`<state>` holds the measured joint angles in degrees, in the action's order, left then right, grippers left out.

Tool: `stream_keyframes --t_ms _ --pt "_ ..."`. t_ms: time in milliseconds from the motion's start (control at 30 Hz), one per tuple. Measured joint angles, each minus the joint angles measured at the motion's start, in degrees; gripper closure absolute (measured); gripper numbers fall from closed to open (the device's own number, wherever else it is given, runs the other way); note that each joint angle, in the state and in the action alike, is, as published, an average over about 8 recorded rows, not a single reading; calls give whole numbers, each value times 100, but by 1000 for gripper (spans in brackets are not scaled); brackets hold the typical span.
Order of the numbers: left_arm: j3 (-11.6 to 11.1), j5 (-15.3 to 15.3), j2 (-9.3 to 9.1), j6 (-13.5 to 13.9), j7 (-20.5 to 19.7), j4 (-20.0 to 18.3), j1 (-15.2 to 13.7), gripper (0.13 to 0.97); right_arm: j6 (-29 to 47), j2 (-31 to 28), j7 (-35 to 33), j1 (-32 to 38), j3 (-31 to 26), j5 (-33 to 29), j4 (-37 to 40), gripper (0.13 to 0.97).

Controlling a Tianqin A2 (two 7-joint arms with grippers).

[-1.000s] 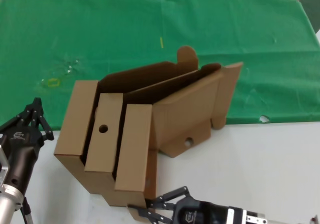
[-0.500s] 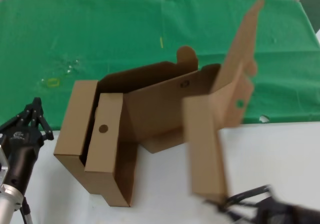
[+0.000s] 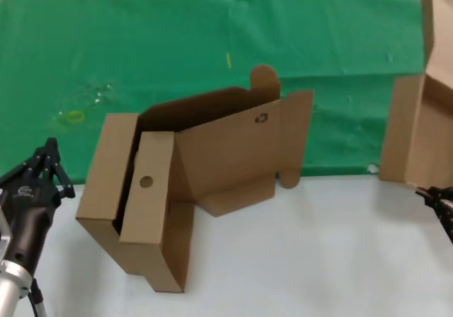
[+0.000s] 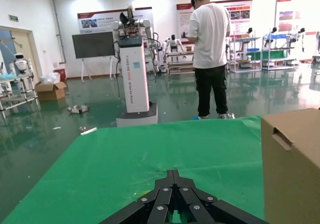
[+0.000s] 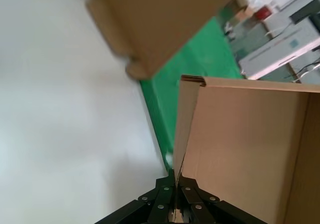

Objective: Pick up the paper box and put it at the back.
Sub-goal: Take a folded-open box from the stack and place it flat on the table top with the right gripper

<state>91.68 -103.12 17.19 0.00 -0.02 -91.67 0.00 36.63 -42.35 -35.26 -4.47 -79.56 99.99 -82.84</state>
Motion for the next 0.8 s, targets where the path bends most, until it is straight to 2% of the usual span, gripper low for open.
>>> stream_keyframes --t_ms 233,367,567,800 --pt "0 0 0 0 -2 0 0 954 -723 -6 458 1038 -970 -1324 635 946" --pt "0 1 0 0 -2 0 0 954 -857 19 646 1492 -1407 -1807 952 946" --pt "0 2 0 0 -2 0 0 954 -845 88 666 2054 -1879 -2042 1409 926" --pt "0 2 0 0 -1 0 0 954 -859 192 556 2455 -2172 -1998 1682 907"
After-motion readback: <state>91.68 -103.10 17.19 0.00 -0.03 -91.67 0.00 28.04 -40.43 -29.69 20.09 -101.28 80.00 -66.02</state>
